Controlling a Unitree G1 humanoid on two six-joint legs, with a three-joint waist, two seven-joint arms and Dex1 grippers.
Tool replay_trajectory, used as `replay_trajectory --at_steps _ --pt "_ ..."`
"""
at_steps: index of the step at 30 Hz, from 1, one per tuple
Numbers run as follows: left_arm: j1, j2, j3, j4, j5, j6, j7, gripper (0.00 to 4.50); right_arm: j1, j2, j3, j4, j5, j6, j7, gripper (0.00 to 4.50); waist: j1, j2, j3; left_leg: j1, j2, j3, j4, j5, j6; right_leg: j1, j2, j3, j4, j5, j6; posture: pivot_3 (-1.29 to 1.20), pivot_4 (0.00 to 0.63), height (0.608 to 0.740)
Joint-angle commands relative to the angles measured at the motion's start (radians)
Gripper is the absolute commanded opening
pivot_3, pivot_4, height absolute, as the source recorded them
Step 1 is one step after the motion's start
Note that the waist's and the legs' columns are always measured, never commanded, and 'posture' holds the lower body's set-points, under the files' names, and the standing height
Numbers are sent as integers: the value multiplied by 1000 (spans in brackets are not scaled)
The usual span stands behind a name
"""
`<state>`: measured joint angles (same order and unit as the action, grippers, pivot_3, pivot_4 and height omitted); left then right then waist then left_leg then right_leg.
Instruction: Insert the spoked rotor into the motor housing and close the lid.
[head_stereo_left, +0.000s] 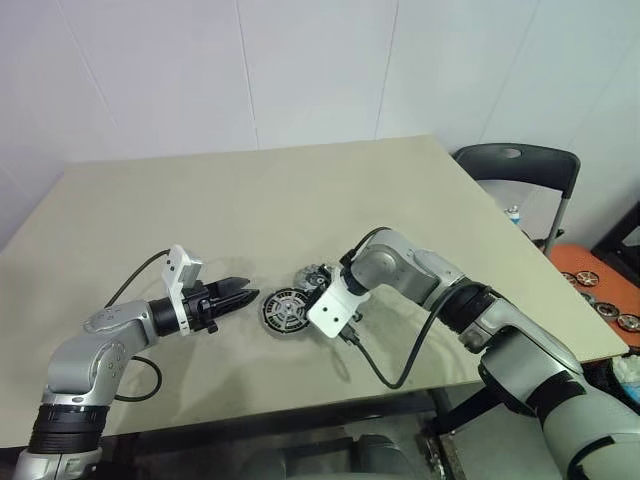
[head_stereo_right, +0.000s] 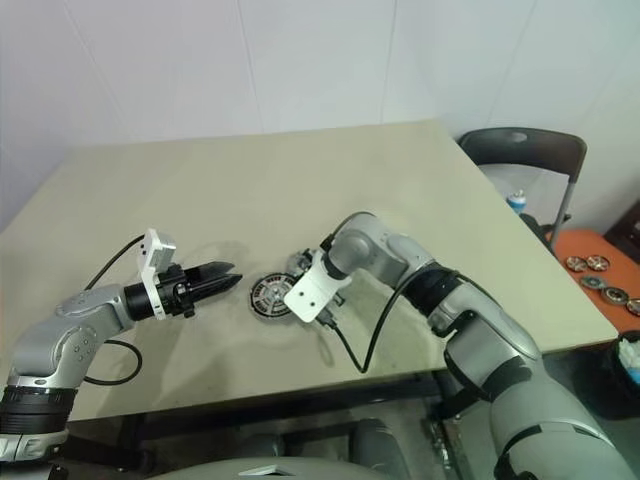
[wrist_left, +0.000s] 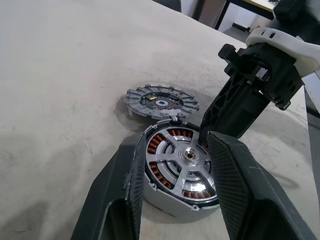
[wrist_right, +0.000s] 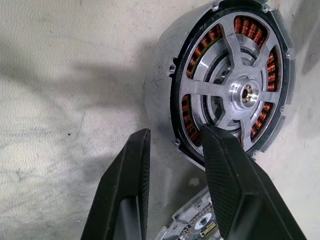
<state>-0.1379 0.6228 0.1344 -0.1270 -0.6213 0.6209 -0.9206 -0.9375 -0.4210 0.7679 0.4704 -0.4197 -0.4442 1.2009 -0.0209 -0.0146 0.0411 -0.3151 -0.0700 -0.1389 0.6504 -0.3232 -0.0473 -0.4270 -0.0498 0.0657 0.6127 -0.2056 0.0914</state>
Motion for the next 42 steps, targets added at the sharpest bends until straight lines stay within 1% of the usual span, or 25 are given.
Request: replay_trajectory --at_steps 1,2,3,4,9,12,14,17,19,22,24,26,28,30,33,35,37,42 --pt "-9 8 28 -32 -11 -10 3 2091 -14 6 -16 7 -11 -9 10 781 0 0 0 1 0 0 0 0 0 1 0 0 0 0 0 0 0 740" --pt "-9 8 28 -31 -11 -10 4 2091 -16 7 -20 7 -12 -5 12 423 0 0 0 2 0 0 0 0 0 2 0 0 0 0 0 0 0 740" --pt "-9 8 28 -31 -11 -10 4 2091 -18 6 -23 6 -13 -4 16 198 0 0 0 3 0 0 -1 0 0 3 0 0 0 0 0 0 0 740" --pt "-10 8 28 -30 -11 -10 5 2091 -21 5 -26 4 -13 -4 21 107 0 0 0 3 0 0 0 0 0 3 1 0 0 0 0 0 0 740" --pt "-17 6 24 -26 -10 -12 6 2091 -35 1 -36 -28 -16 24 53 107 2 0 0 3 1 0 -1 0 0 3 1 0 0 0 0 0 0 740" --pt "-21 7 22 -19 -8 -14 3 2091 -36 3 -55 -84 1 119 106 107 4 0 0 2 0 0 -1 0 0 3 0 0 0 0 0 0 0 740" --pt "-24 7 19 -15 -6 -16 1 2091 -29 -4 -65 -138 23 219 170 107 5 0 0 2 0 0 -1 0 0 2 0 0 0 0 0 0 0 740" --pt "-33 5 15 -5 -2 -18 -2 2091 -15 -8 -94 -266 97 526 335 107 6 0 0 0 0 -1 0 0 0 0 0 0 0 0 0 0 0 740" --pt "-39 4 12 0 0 -20 -5 2091 -22 -29 -96 -339 160 712 403 107 8 0 0 -3 0 -1 0 0 0 -2 0 0 0 0 0 0 0 740" --pt "-45 4 9 9 4 -24 -10 2091 -48 -62 -59 -398 244 931 414 107 8 0 0 -4 0 -1 0 0 0 -4 0 0 -1 0 0 0 0 740" --pt "-50 5 7 16 7 -27 -14 2091 -60 -77 -32 -420 286 1026 414 107 7 0 0 -4 0 -1 0 0 0 -4 0 0 -1 0 0 0 0 740" --pt "-59 4 3 25 10 -31 -18 2091 -55 -45 -17 -399 249 1077 403 107 5 0 0 -4 0 -1 0 0 0 -4 0 0 0 0 0 0 0 740" --pt "-67 3 0 30 11 -32 -19 2091 -51 -18 -1 -375 223 1070 373 107 5 0 0 -4 0 0 0 0 0 -4 0 0 0 0 0 0 0 740" --pt "-70 3 -2 31 12 -33 -19 2091 -51 -10 17 -348 189 995 329 107 5 0 0 -4 0 0 0 0 0 -4 0 0 0 0 0 0 0 740" --pt "-68 6 3 26 10 -32 -17 2091 -45 -22 59 -282 107 740 216 107 5 0 0 -4 0 0 1 0 0 -4 0 0 0 0 0 0 0 740" --pt "-63 7 7 21 9 -32 -15 2091 -41 -24 58 -264 100 639 203 107 1 -1 0 -3 0 0 1 0 0 -2 0 0 0 0 0 0 0 740" --pt "-51 8 13 11 7 -30 -11 2091 -42 -50 73 -235 65 523 193 107 -3 -1 0 -1 0 1 1 0 0 -1 0 0 0 0 0 0 0 740" --pt "-34 9 20 -3 2 -27 -6 2091 -35 -62 69 -195 36 433 208 107 -1 0 0 9 2 1 0 0 -1 10 2 0 0 -2 2 0 0 740"
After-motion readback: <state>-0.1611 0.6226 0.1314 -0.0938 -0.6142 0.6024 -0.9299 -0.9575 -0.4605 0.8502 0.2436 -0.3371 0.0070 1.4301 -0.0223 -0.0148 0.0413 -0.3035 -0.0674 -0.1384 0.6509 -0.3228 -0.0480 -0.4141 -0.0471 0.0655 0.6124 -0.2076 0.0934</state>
